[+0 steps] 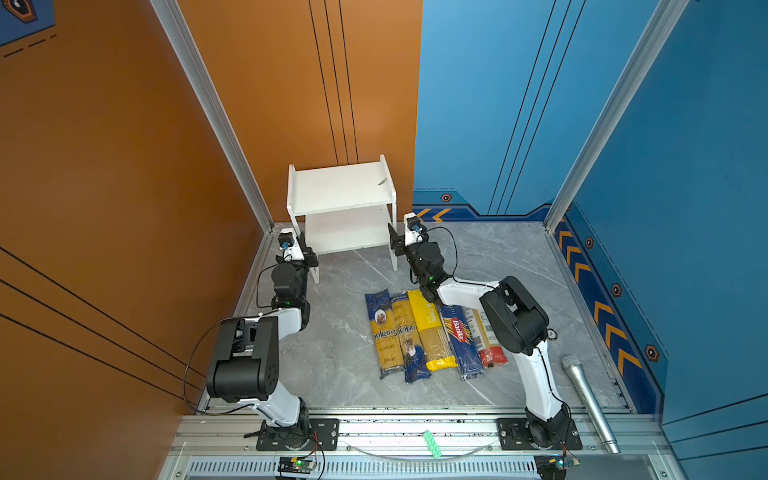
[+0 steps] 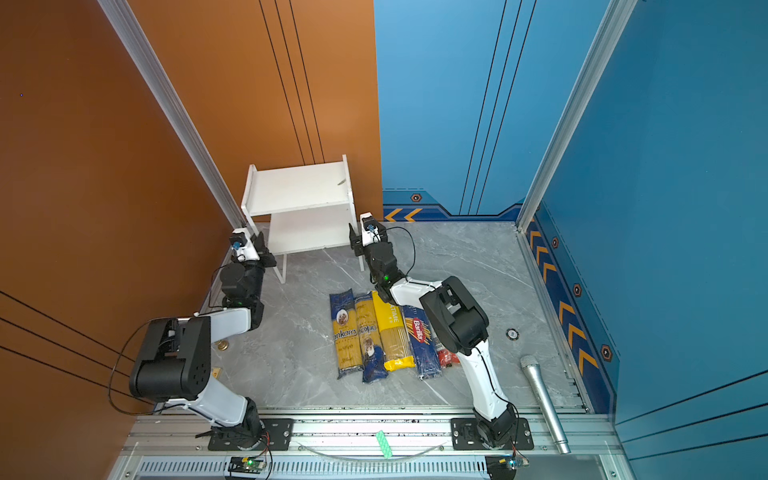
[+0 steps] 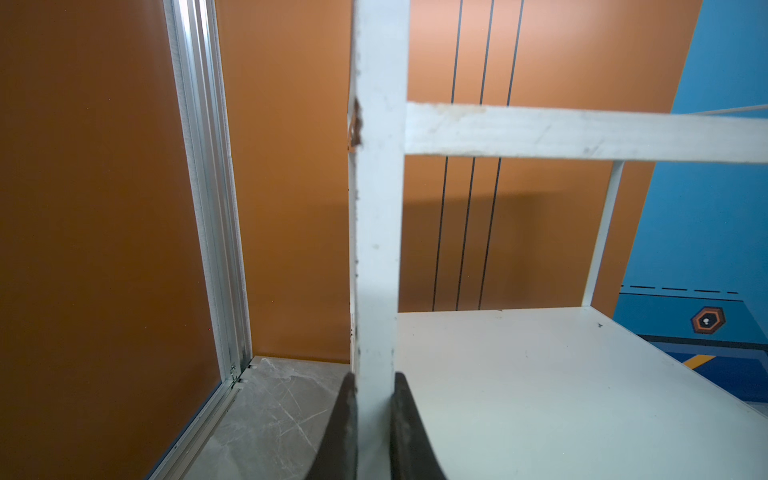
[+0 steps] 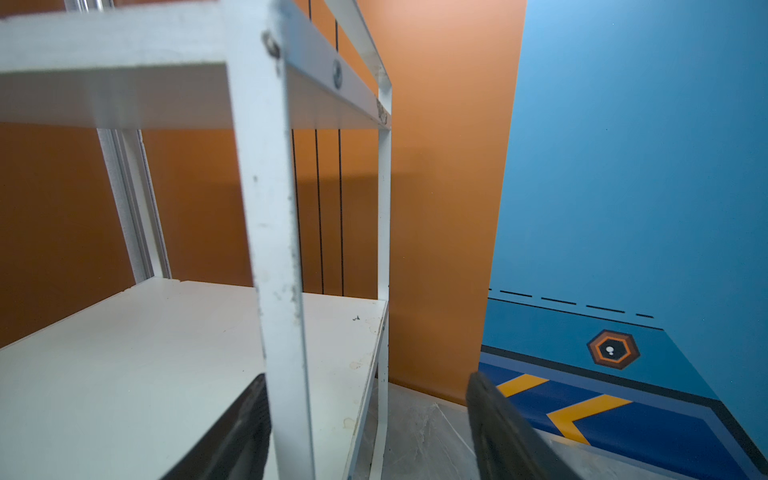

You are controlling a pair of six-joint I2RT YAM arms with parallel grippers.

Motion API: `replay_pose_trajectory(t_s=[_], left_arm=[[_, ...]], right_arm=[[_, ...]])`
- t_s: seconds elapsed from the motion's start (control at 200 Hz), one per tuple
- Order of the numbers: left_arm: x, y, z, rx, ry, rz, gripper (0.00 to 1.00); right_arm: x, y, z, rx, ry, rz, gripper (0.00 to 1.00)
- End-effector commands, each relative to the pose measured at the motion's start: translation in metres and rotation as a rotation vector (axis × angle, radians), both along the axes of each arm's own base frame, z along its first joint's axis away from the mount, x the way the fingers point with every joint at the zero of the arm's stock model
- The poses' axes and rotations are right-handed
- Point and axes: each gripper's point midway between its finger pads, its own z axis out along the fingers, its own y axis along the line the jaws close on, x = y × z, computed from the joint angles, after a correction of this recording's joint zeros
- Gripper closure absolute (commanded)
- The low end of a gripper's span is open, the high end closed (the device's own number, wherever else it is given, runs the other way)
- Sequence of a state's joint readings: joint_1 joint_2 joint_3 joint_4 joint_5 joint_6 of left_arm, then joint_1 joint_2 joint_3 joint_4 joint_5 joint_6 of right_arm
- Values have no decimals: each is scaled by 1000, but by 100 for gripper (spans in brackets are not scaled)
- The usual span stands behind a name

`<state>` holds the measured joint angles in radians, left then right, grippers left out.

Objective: Place and organize the pasta boxes and bags onto the shelf
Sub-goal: 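Close left gripper on nearest shelf leg while right gripper closes on other leg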

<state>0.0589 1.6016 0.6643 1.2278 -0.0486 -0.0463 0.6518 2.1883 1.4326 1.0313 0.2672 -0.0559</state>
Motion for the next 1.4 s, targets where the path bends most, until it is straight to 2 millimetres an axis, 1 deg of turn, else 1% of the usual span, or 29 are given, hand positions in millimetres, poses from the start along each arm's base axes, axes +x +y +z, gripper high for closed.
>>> replay_pose_trajectory(t_s=[0.0,0.155,0.386,0.516,0.666,0.736,0.781,0.791,0.811,0.896,0.966,1.016,1.087,1.162,1.232,1.257,1.317,1.392], left_arm=[[8,2,0,-40,-5,-9,100],[9,-6,-3,-34,3,-19,100],[13,-21,-6,-28,8,-53,100],[15,-30,-5,-26,7,-73,100],[19,-46,-7,-21,11,-107,100],[20,-56,-7,-19,13,-124,100],[21,-62,-9,-18,16,-133,100],[22,-64,-9,-17,15,-136,100],[22,-67,-10,-15,18,-140,100],[25,-79,-13,-2,24,-151,100],[27,-82,-17,-3,31,-147,100],[27,-83,-16,-7,22,-148,100],[27,-82,-16,-7,21,-145,100],[26,-81,-15,-7,20,-140,100],[25,-80,-13,-4,16,-135,100],[25,-80,-13,-3,14,-133,100],[25,-79,-12,-1,13,-130,100],[24,-79,-10,-2,11,-130,100]], right_arm=[[2,-5,14,27,-39,-31,35],[-1,-8,15,31,-35,-29,46],[-2,-15,15,38,-26,-43,52],[-3,-22,17,26,-28,-74,53],[-6,-37,21,12,-32,-119,53],[-6,-48,22,8,-23,-141,53],[-5,-52,15,-3,-7,-150,52],[-7,-56,25,7,-17,-152,53],[-8,-58,30,11,-21,-154,53],[-7,-70,32,12,-14,-167,53],[-5,-78,34,14,-10,-170,54],[-3,-81,34,9,-6,-172,55],[-1,-83,34,8,-3,-159,55],[-1,-74,33,-1,-5,-95,49],[-1,-68,32,-5,-4,-71,33],[0,-67,30,-8,-3,-65,29],[1,-62,28,-9,5,-43,24],[2,-57,27,-8,10,-27,20]])
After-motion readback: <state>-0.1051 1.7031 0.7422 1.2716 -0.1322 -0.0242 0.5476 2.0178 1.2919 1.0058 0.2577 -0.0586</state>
